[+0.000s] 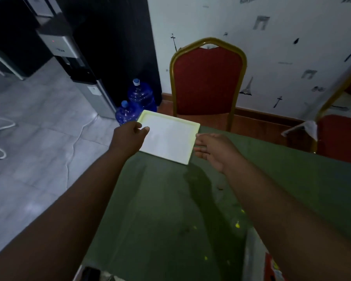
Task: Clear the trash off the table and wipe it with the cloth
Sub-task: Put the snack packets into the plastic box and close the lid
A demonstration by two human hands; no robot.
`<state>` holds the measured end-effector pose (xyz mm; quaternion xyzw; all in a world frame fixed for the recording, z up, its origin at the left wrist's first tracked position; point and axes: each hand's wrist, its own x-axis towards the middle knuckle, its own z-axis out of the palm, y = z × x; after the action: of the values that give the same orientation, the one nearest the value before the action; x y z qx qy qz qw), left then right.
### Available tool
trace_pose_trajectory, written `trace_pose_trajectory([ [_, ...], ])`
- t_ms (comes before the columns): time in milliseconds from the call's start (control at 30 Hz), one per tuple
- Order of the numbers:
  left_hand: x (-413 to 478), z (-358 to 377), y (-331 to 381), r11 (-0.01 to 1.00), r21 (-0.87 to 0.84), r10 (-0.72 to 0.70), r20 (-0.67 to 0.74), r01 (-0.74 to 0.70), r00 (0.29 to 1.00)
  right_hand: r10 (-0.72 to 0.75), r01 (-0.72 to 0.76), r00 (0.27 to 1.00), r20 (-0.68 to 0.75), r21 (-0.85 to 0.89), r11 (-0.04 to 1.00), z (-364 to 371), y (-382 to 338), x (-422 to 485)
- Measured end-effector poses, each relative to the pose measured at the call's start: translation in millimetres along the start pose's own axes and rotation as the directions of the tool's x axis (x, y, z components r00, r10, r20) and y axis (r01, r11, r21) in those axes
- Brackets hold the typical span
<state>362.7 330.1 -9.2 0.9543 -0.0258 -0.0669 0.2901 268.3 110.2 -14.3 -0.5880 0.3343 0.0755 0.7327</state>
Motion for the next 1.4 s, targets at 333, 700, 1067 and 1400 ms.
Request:
trace_pose_trajectory([
  [333, 113, 42, -44, 0.99, 0.066, -0.137, 0.23, 0.125, 0.964, 0.168, -0.181, 0.972, -0.163, -0.069, 0.981, 23, 28, 98],
  [700, 131, 54, -65, 0.893, -0.238, -0.267, 0.405, 0.383, 0.875, 0.156, -0.159, 0.979, -0.13, -0.013, 0.987, 22, 49, 114],
  [1067, 40, -2, 4, 0.802, -0.511, -0.245, 0.191, 0.309, 0.951, -0.13, 0.091, 0.95, -0.283, -0.147, 0.985, -28, -3, 3],
  [1400, -137, 3, 117, 0.82, -0.561, -0.011, 0.183, 0.114, 0.983, -0.306, 0.251, 0.811, -0.498, -0.177, 0.952, -178, 2, -181],
])
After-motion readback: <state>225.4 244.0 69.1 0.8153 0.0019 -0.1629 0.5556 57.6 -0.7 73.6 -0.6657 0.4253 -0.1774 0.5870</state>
